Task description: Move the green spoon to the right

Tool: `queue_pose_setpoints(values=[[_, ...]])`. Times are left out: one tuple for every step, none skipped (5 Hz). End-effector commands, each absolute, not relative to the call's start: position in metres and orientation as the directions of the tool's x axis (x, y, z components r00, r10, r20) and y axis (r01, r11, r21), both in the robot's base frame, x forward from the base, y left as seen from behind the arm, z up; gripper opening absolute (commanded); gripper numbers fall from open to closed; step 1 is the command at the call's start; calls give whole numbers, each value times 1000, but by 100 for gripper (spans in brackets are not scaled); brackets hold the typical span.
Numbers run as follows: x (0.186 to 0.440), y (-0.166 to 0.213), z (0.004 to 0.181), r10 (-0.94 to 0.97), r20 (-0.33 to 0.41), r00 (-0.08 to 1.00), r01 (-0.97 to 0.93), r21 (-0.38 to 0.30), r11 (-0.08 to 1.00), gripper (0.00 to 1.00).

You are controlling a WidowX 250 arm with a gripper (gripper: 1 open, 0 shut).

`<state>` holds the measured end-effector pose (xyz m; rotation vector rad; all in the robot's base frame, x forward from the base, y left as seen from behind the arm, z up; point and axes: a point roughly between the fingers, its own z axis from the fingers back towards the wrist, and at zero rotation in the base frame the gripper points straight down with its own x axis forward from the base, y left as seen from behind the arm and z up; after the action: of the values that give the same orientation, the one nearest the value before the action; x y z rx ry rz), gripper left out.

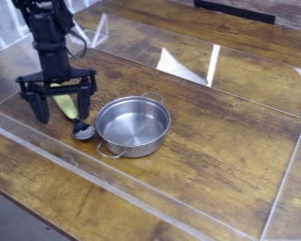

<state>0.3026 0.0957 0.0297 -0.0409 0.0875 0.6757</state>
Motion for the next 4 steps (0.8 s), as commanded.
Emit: queue_pose_setpoints(values=[[322, 97, 45, 676, -32, 736, -677, -26, 736, 100], [330, 100, 46, 723, -23, 691, -723, -18, 690, 0], [335, 99, 46, 771, -21, 636, -772, -12, 636, 100], [340, 98, 47, 826, -19, 563, -827, -6, 563, 0]])
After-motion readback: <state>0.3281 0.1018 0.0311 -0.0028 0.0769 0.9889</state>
